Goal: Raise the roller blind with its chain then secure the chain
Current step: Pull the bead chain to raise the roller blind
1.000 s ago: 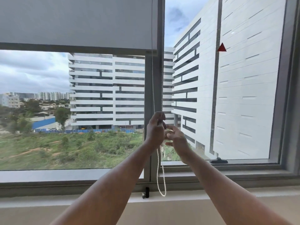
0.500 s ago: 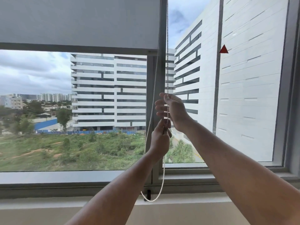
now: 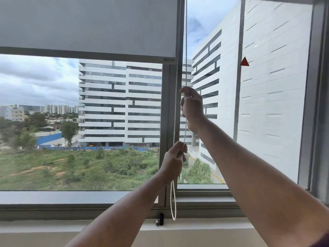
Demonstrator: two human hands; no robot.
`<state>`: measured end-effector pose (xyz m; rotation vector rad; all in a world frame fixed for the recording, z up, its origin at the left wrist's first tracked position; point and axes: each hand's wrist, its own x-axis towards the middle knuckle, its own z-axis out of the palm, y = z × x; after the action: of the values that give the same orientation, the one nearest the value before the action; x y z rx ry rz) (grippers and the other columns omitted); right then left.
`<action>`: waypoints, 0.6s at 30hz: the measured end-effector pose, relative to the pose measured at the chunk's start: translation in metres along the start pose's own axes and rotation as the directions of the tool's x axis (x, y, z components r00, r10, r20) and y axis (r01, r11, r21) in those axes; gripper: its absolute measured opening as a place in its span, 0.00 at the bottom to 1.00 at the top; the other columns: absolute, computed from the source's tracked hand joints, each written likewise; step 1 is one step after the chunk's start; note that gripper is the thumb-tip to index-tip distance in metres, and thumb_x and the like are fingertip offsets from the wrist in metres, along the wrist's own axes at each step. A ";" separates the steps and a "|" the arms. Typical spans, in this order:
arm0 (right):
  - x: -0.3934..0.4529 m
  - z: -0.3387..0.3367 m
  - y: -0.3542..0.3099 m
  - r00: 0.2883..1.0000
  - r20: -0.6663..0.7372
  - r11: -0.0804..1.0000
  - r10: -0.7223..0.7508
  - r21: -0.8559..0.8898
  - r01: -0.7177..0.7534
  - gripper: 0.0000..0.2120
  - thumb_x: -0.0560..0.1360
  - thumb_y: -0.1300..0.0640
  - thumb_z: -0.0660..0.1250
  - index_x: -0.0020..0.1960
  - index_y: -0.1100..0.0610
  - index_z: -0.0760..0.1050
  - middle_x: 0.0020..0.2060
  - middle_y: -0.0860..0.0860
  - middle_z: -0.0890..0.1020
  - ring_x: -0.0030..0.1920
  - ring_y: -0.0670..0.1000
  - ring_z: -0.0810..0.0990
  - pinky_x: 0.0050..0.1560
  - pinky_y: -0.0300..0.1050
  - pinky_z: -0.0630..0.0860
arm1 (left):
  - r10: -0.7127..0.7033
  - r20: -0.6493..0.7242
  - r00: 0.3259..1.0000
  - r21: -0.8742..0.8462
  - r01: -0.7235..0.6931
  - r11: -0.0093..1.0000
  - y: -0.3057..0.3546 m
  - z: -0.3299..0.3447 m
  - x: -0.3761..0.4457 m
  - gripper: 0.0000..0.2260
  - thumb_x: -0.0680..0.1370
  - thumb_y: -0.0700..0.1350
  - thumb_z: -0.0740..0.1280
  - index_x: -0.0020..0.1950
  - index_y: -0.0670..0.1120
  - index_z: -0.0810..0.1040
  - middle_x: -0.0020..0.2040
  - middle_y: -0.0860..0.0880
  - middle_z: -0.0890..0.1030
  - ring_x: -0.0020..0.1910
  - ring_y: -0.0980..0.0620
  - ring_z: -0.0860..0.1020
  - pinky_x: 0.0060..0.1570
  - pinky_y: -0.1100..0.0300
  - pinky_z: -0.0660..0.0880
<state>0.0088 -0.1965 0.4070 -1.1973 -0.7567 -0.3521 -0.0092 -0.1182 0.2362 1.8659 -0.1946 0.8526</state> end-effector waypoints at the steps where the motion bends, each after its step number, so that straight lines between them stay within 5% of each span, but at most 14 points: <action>1: -0.002 -0.001 0.002 0.999 -0.005 0.999 -0.033 -0.002 0.033 0.17 0.84 0.62 0.55 0.45 0.49 0.77 0.27 0.47 0.69 0.22 0.42 0.64 0.21 0.34 0.60 | -0.013 0.025 1.000 0.003 0.013 1.000 0.001 -0.004 0.002 0.19 0.82 0.35 0.55 0.40 0.55 0.74 0.30 0.51 0.75 0.27 0.56 0.69 0.27 0.62 0.67; 3: -0.004 -0.005 0.006 0.995 -0.020 0.994 -0.101 -0.036 0.100 0.15 0.84 0.62 0.56 0.45 0.51 0.77 0.27 0.47 0.69 0.21 0.41 0.63 0.21 0.34 0.60 | -0.041 0.056 0.998 -0.003 0.041 0.999 0.002 -0.014 0.004 0.18 0.82 0.37 0.56 0.42 0.57 0.77 0.30 0.52 0.78 0.28 0.53 0.75 0.29 0.59 0.75; 5: -0.008 -0.009 0.011 0.987 -0.030 0.985 -0.156 -0.084 0.153 0.14 0.85 0.61 0.57 0.46 0.51 0.77 0.27 0.47 0.69 0.21 0.40 0.63 0.22 0.35 0.61 | -0.061 0.048 0.997 -0.020 0.062 0.998 0.006 -0.023 0.006 0.18 0.84 0.38 0.57 0.47 0.58 0.80 0.37 0.48 0.82 0.37 0.49 0.82 0.43 0.50 0.83; 8: -0.015 -0.013 0.024 0.983 -0.030 0.978 -0.180 -0.117 0.176 0.12 0.85 0.61 0.58 0.47 0.52 0.77 0.27 0.45 0.70 0.22 0.41 0.64 0.23 0.37 0.61 | -0.048 -0.009 0.999 -0.003 0.048 0.999 0.015 -0.035 0.015 0.17 0.85 0.38 0.57 0.59 0.58 0.78 0.51 0.44 0.84 0.54 0.46 0.83 0.59 0.51 0.79; 13: -0.035 -0.014 0.043 0.978 -0.009 0.957 -0.206 -0.209 0.200 0.11 0.84 0.61 0.59 0.46 0.53 0.76 0.29 0.44 0.73 0.26 0.41 0.69 0.29 0.37 0.67 | 0.013 -0.054 0.998 -0.019 -0.014 1.000 0.056 -0.044 0.040 0.14 0.86 0.40 0.55 0.67 0.43 0.77 0.53 0.44 0.83 0.57 0.44 0.80 0.63 0.48 0.75; 18: -0.060 -0.013 0.067 0.984 0.031 0.952 -0.178 -0.250 0.180 0.13 0.85 0.58 0.58 0.46 0.56 0.77 0.34 0.46 0.78 0.33 0.45 0.73 0.35 0.44 0.69 | 0.012 -0.117 0.993 -0.098 -0.024 0.995 0.109 -0.047 0.065 0.13 0.86 0.42 0.56 0.68 0.42 0.74 0.60 0.36 0.82 0.60 0.40 0.81 0.66 0.41 0.77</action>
<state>0.0119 -0.1936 0.3166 -1.3720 -0.8482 -0.6083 -0.0367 -0.1123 0.3682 1.7190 -0.1782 0.9443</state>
